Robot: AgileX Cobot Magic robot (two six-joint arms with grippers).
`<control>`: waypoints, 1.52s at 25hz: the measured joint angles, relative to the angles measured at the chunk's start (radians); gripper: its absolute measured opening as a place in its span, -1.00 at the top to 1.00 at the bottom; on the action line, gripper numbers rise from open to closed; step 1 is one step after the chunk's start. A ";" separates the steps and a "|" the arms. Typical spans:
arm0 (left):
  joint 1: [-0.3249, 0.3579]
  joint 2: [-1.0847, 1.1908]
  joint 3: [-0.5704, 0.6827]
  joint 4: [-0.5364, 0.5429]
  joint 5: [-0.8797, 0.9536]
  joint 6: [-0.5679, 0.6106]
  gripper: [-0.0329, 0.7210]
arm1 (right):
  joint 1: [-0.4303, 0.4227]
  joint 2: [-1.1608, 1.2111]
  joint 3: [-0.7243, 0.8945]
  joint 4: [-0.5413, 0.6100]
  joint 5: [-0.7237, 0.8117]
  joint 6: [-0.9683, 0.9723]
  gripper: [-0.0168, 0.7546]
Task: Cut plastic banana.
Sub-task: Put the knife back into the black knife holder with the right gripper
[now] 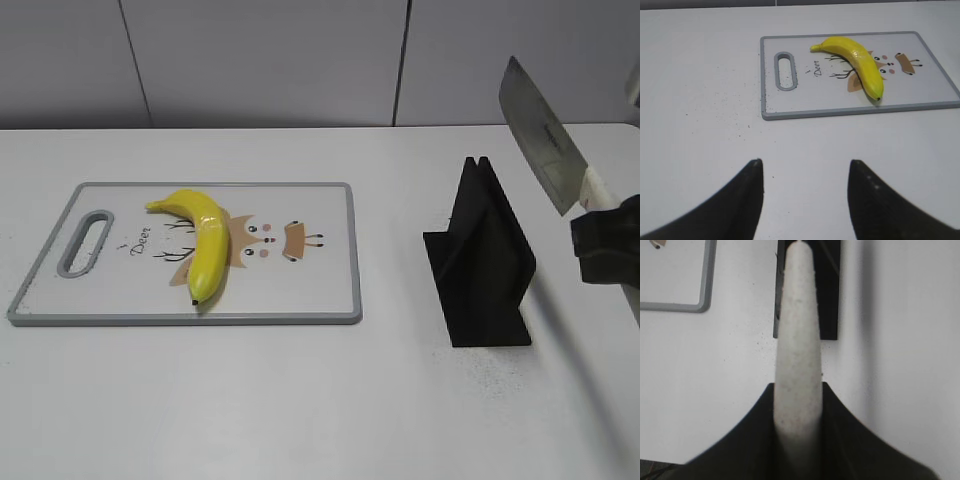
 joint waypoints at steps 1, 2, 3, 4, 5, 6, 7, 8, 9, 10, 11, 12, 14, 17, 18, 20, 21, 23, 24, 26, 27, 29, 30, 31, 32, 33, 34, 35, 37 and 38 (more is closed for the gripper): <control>0.000 0.000 0.000 -0.001 -0.001 0.000 -0.49 | 0.000 0.007 0.000 -0.002 -0.013 0.002 0.54; 0.000 0.000 0.000 -0.001 -0.001 0.000 -0.49 | 0.000 0.017 0.000 -0.003 -0.023 0.004 0.54; 0.000 0.000 0.000 -0.001 -0.001 0.000 -0.49 | 0.000 0.034 0.000 -0.003 -0.028 0.004 0.54; 0.000 0.000 0.000 -0.001 -0.002 0.000 -0.49 | 0.000 0.055 0.000 -0.003 -0.031 0.005 0.54; 0.000 0.000 0.000 -0.001 -0.002 0.000 -0.49 | 0.000 0.075 0.000 -0.005 -0.037 0.005 0.54; 0.000 0.000 0.000 -0.001 -0.002 0.000 -0.48 | 0.000 0.098 0.000 -0.005 -0.046 0.005 0.54; 0.000 0.000 0.000 -0.001 -0.002 0.000 -0.48 | 0.000 0.122 0.000 -0.005 -0.055 0.005 0.54; 0.000 0.000 0.000 -0.001 -0.002 0.000 -0.48 | 0.000 0.144 0.000 -0.005 -0.065 0.005 0.54; 0.000 0.000 0.000 -0.001 -0.002 0.000 -0.48 | 0.000 0.162 0.000 -0.005 -0.077 0.005 0.54; 0.000 0.000 0.000 -0.001 -0.002 0.000 -0.48 | 0.000 0.182 0.000 -0.006 -0.085 0.005 0.54; 0.000 0.000 0.000 -0.001 -0.002 0.000 -0.48 | 0.000 0.202 0.000 -0.006 -0.097 0.005 0.54; 0.000 0.000 0.000 -0.001 -0.002 0.000 -0.48 | 0.000 0.215 0.000 -0.008 -0.108 0.005 0.54; 0.000 0.000 0.000 -0.001 -0.002 0.000 -0.48 | 0.000 0.243 0.000 -0.010 -0.121 0.008 0.54; 0.000 0.000 0.000 -0.001 -0.002 0.000 -0.48 | 0.000 0.276 0.000 -0.016 -0.127 0.011 0.54; 0.000 0.000 0.000 -0.001 -0.002 0.000 -0.48 | 0.000 0.284 0.000 -0.018 -0.128 0.011 0.54; 0.000 0.000 0.000 -0.001 -0.002 0.000 -0.48 | 0.000 0.293 0.000 -0.020 -0.130 0.011 0.54; 0.000 0.000 0.000 -0.001 -0.002 0.000 -0.48 | 0.000 0.294 0.000 -0.020 -0.131 0.011 0.54; 0.000 0.000 0.000 -0.001 -0.002 0.000 -0.48 | 0.000 0.294 0.000 -0.020 -0.131 0.011 0.54; 0.000 0.000 0.000 -0.001 -0.002 0.000 -0.48 | 0.000 0.294 0.000 -0.017 -0.133 0.011 0.54; 0.000 0.000 0.000 -0.001 -0.002 0.000 -0.48 | 0.000 0.294 0.000 -0.011 -0.134 0.014 0.53; 0.000 0.000 0.000 -0.001 -0.002 0.000 -0.48 | 0.000 0.294 0.000 -0.010 -0.137 0.014 0.47; 0.000 0.000 0.000 -0.001 -0.002 0.000 -0.48 | 0.000 0.294 0.000 -0.008 -0.148 0.014 0.17; 0.000 0.000 0.000 -0.001 -0.002 0.000 -0.48 | 0.000 0.294 0.000 -0.005 -0.149 0.014 0.03; 0.000 0.000 0.000 -0.001 -0.002 0.000 -0.48 | 0.000 0.294 0.000 -0.002 -0.150 0.014 -0.15; 0.000 0.000 0.000 -0.001 -0.002 0.000 -0.48 | 0.000 0.294 -0.001 0.003 -0.150 0.014 -0.30; 0.000 0.000 0.000 -0.001 -0.002 0.000 -0.48 | 0.000 0.294 -0.005 0.006 -0.145 0.014 -0.40; 0.000 0.000 0.000 -0.001 -0.002 0.000 -0.48 | 0.000 0.294 -0.015 0.007 -0.131 0.011 -0.48; 0.000 0.000 0.000 -0.001 -0.002 0.000 -0.48 | 0.000 0.294 -0.032 0.009 -0.112 0.010 -0.52; 0.000 0.000 0.000 -0.001 -0.002 0.000 -0.48 | 0.000 0.288 -0.073 0.009 -0.058 -0.006 -0.56; 0.000 0.000 0.000 -0.001 -0.002 0.000 -0.48 | 0.000 0.278 -0.097 0.010 -0.034 -0.020 -0.56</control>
